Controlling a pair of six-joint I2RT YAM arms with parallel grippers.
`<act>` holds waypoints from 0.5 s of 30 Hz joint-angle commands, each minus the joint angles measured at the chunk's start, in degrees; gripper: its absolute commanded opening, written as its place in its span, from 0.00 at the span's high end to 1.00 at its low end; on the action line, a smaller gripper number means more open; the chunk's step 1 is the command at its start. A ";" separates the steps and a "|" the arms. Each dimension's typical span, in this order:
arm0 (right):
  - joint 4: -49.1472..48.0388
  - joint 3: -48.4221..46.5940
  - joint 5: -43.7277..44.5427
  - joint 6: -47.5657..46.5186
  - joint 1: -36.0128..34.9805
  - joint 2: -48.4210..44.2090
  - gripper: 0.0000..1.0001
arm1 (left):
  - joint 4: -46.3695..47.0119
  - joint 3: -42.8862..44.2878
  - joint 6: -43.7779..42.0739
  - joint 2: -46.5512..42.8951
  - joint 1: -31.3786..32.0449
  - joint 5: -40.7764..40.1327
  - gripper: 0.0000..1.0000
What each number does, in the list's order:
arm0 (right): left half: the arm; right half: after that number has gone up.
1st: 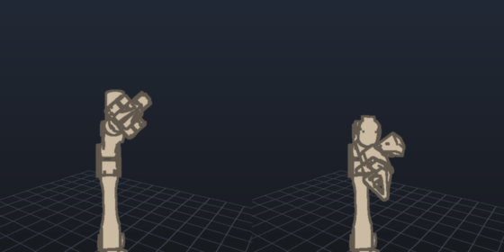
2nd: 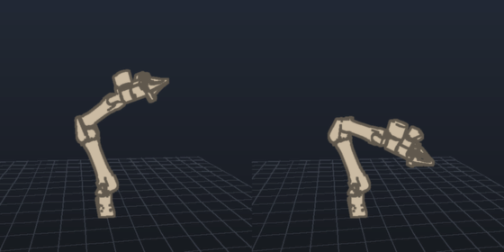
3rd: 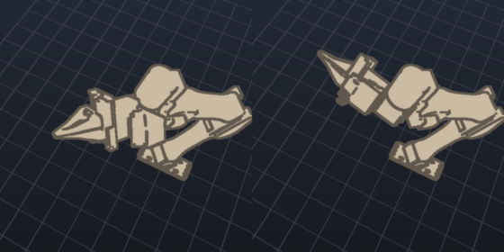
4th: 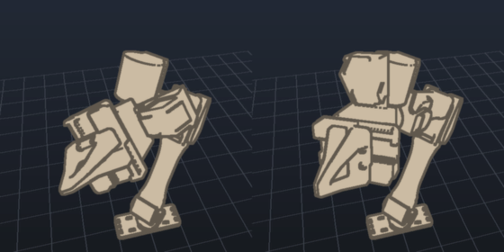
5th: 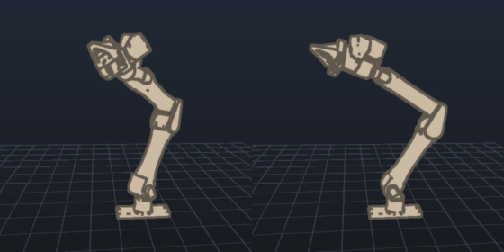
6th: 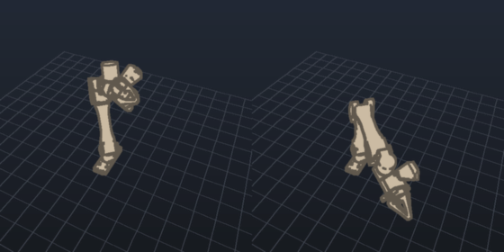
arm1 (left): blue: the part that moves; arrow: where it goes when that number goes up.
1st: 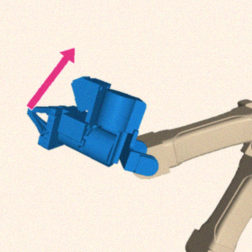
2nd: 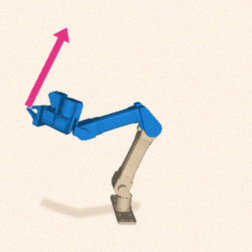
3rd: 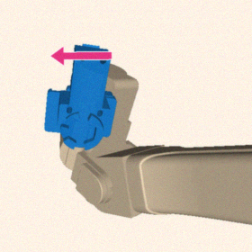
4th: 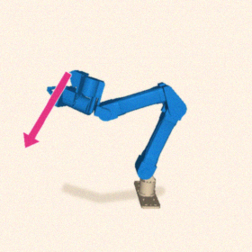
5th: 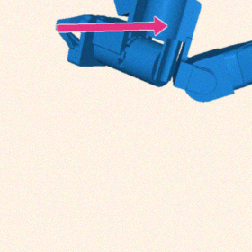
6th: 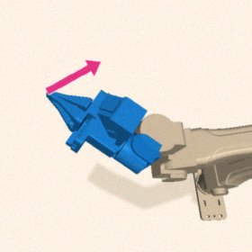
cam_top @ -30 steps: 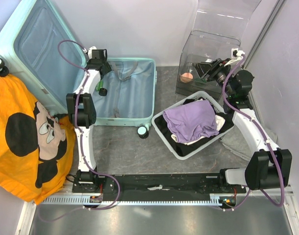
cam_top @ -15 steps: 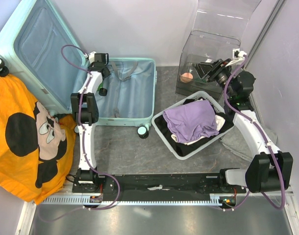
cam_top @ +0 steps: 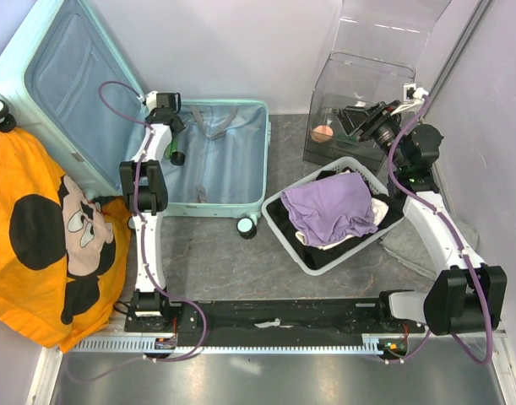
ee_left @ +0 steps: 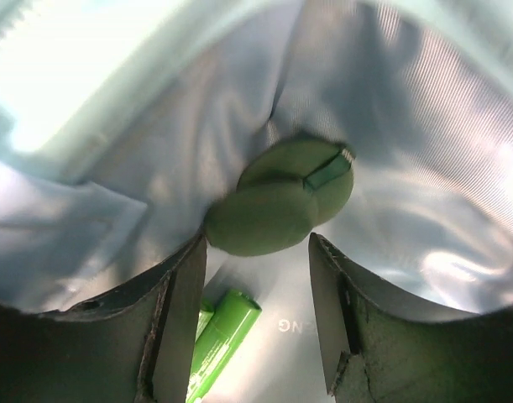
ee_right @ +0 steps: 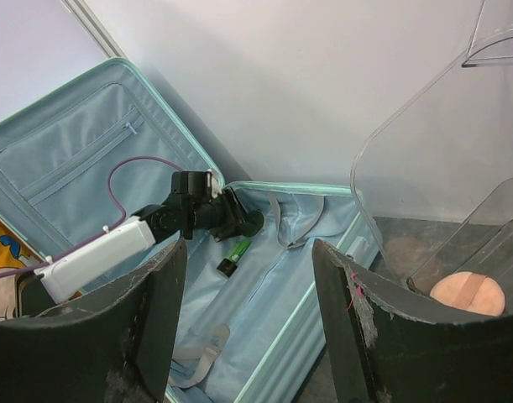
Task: Open, take out, and arrange the luggage
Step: Pick up the personal item from the luggage.
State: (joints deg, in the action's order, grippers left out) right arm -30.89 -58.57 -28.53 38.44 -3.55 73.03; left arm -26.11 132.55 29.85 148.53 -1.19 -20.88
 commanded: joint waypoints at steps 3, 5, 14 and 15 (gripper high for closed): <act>-3.38 0.03 -1.26 0.59 -0.23 -0.70 0.31 | 1.76 4.03 3.20 1.67 -2.41 0.93 0.41; -3.47 -0.06 -1.35 0.68 -0.14 -0.53 0.31 | 1.76 4.38 3.20 1.85 -2.59 1.20 0.40; -3.56 -0.32 -1.52 1.03 -0.23 -0.09 0.31 | 1.33 5.17 4.43 2.73 -3.29 5.15 0.43; -3.65 -0.50 -1.52 1.03 -0.23 -0.09 0.31 | 1.15 5.26 4.69 2.73 -3.38 5.41 0.45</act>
State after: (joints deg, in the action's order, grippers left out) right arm -31.31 -58.52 -28.71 39.07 -3.55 73.06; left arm -25.54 135.44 31.57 149.38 -2.31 -17.06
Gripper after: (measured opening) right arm 0.688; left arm 0.578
